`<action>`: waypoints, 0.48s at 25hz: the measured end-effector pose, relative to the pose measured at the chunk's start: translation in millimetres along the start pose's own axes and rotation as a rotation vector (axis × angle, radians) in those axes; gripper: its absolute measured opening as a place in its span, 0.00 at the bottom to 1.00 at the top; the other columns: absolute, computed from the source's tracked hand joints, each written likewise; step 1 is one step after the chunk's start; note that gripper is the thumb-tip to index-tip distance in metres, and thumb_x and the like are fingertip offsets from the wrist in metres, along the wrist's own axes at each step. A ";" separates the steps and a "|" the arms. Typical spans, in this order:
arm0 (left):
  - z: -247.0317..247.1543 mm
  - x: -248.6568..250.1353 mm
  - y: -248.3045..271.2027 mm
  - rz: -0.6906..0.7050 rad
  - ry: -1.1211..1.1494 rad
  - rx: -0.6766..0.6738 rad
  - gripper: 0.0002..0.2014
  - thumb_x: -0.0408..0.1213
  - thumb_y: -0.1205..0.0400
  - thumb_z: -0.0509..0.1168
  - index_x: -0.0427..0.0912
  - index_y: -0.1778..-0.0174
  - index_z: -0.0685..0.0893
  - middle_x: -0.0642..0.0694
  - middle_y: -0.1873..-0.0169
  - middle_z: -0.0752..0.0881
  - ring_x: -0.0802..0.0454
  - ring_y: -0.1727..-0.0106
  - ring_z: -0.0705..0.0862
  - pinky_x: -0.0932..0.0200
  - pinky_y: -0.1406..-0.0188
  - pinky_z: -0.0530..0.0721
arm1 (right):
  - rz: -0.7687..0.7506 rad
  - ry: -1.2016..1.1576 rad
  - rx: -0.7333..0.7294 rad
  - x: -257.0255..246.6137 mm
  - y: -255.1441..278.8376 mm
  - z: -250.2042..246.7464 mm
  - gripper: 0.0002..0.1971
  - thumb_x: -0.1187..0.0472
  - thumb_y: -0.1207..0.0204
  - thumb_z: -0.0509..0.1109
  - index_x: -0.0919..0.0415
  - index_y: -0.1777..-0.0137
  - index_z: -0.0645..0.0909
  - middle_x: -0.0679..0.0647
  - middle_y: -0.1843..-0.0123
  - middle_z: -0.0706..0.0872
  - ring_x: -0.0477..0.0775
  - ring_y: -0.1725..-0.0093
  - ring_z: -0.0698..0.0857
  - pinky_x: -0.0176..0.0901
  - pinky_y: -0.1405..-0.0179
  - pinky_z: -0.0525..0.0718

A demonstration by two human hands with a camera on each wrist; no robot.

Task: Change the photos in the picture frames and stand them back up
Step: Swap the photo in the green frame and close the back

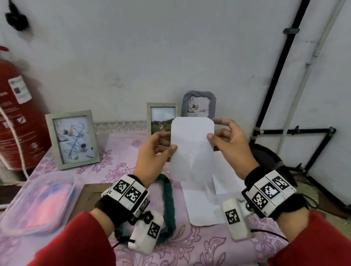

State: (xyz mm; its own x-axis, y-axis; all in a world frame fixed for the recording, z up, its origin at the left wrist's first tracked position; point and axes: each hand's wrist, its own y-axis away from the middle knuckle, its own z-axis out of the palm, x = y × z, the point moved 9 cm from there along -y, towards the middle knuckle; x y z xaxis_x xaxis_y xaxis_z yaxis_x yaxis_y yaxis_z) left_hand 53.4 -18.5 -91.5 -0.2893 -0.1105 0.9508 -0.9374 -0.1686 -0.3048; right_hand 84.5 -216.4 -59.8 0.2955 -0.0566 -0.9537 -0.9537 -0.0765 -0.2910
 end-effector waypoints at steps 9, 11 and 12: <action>-73.5 -44.1 24.4 -0.144 -0.049 0.050 0.18 0.29 0.24 0.70 0.38 0.38 0.82 0.34 0.55 0.87 0.43 0.53 0.88 0.52 0.52 0.88 | 0.149 0.161 -0.312 49.5 33.8 80.0 0.35 0.74 0.27 0.69 0.48 0.25 0.63 0.57 0.54 0.79 0.51 0.61 0.82 0.42 0.66 0.87; -83.1 -56.0 31.7 -0.188 -0.065 0.021 0.19 0.30 0.24 0.71 0.37 0.37 0.81 0.39 0.58 0.87 0.49 0.57 0.87 0.63 0.59 0.88 | 0.167 0.193 -0.326 59.2 40.1 90.8 0.36 0.74 0.27 0.70 0.49 0.24 0.62 0.56 0.54 0.78 0.51 0.61 0.82 0.42 0.65 0.88; -87.4 -60.7 35.7 -0.206 -0.078 0.005 0.19 0.30 0.24 0.71 0.38 0.37 0.81 0.41 0.59 0.86 0.51 0.59 0.87 0.65 0.60 0.87 | 0.176 0.204 -0.332 63.7 43.0 95.3 0.36 0.74 0.28 0.70 0.50 0.24 0.62 0.56 0.54 0.77 0.51 0.61 0.81 0.44 0.64 0.88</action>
State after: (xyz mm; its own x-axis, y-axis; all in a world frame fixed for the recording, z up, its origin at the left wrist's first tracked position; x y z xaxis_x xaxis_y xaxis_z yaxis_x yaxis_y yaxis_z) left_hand 20.5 67.8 -155.3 -0.0760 -0.1484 0.9860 -0.9741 -0.2001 -0.1051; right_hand 57.0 -128.4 -140.4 0.1670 -0.2907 -0.9421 -0.9304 -0.3626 -0.0530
